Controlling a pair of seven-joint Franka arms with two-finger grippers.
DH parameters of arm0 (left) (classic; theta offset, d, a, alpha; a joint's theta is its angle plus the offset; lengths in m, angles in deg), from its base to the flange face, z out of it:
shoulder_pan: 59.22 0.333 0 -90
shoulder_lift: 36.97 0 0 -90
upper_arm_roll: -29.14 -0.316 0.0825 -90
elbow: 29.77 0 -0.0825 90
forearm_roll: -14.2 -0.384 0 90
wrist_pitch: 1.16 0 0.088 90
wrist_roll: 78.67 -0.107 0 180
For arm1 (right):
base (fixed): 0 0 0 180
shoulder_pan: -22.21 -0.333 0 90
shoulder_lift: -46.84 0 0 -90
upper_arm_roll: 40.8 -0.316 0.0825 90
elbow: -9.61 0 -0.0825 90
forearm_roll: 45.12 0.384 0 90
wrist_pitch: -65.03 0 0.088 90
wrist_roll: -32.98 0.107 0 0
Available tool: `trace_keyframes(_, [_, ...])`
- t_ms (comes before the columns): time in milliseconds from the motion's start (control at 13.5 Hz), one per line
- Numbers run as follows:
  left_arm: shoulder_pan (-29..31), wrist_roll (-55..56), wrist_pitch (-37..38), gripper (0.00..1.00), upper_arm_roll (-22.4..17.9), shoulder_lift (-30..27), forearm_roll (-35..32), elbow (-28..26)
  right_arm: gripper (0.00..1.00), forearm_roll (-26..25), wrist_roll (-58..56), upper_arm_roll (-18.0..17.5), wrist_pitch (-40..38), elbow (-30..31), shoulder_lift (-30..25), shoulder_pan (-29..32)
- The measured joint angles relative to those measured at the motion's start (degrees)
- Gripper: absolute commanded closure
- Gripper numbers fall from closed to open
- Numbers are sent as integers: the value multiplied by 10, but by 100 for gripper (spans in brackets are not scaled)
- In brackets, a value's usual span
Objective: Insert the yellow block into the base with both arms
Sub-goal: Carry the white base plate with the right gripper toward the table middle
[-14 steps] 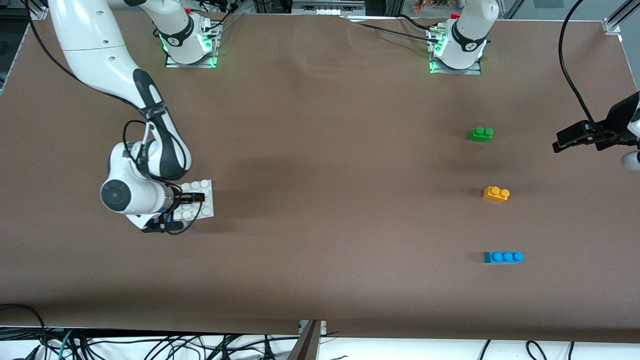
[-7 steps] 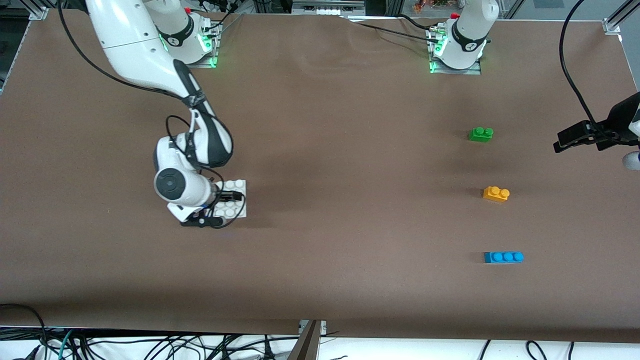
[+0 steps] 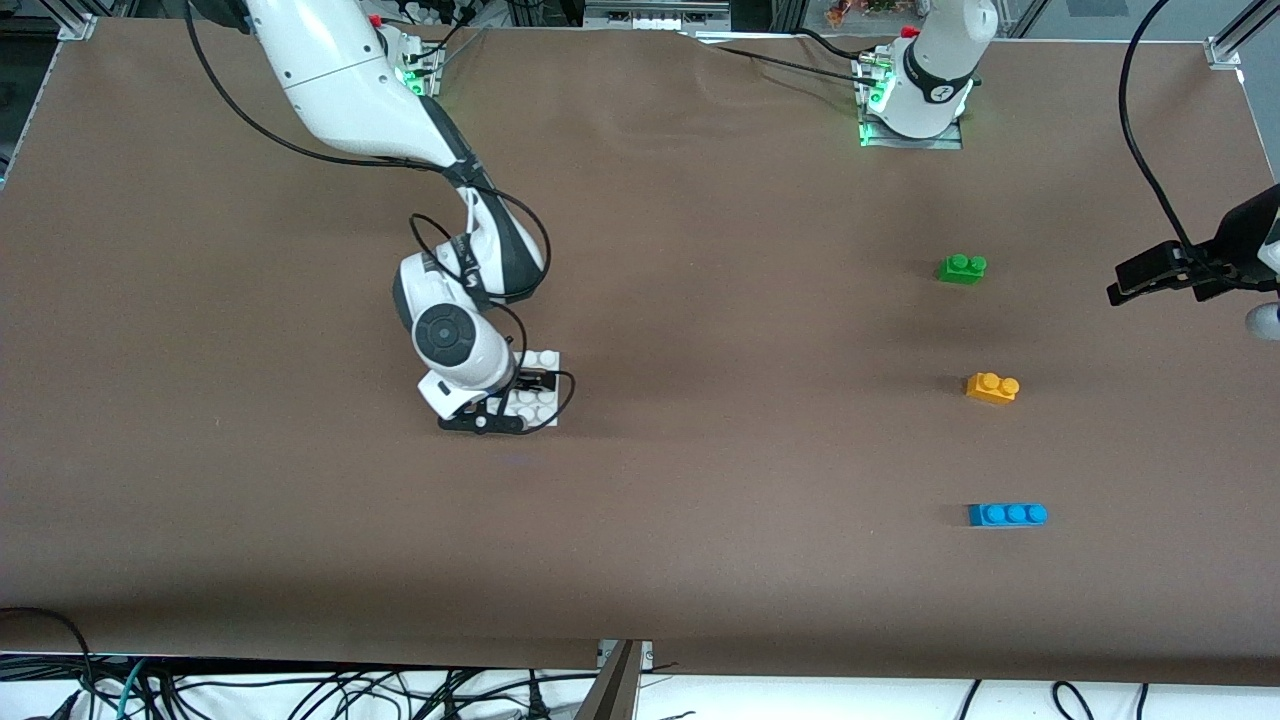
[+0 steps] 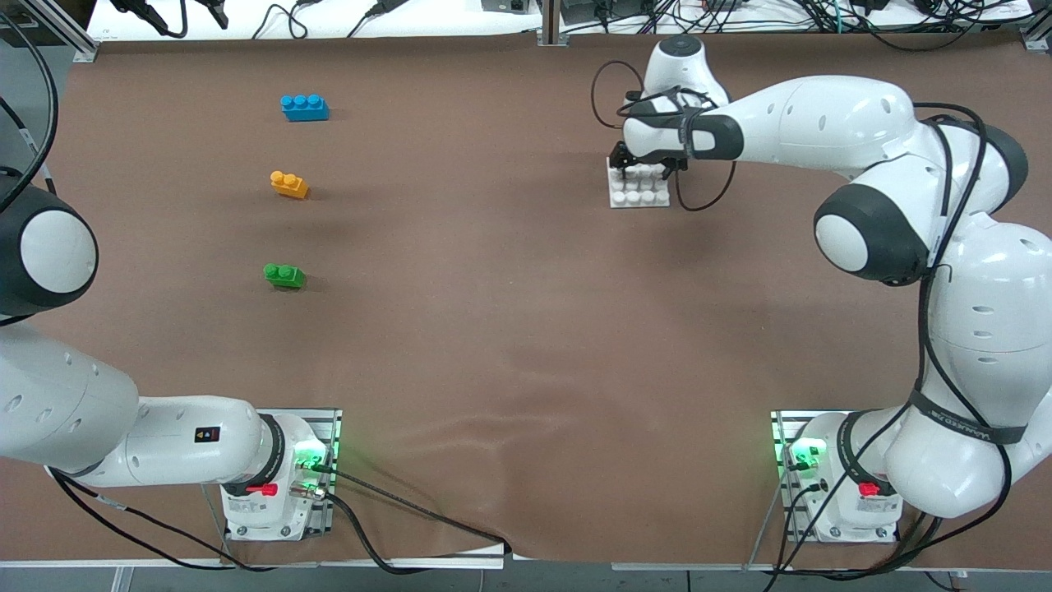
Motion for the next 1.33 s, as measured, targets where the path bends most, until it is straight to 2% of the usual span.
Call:
trace_keyframes(443, [0,0,0,0,0,0,0,0,0,2,99,-3,13,-37,18,-73])
trace_keyframes(591, [0,0,0,0,0,0,0,0,0,4,115,-14,14,-50,19,-86])
trace_keyframes(887, [0,0,0,0,0,0,0,0,0,6,124,-39,16,-63,20,-90])
trace_keyframes(1330, [0,0,0,0,0,0,0,0,0,5,105,-31,16,-67,20,-78])
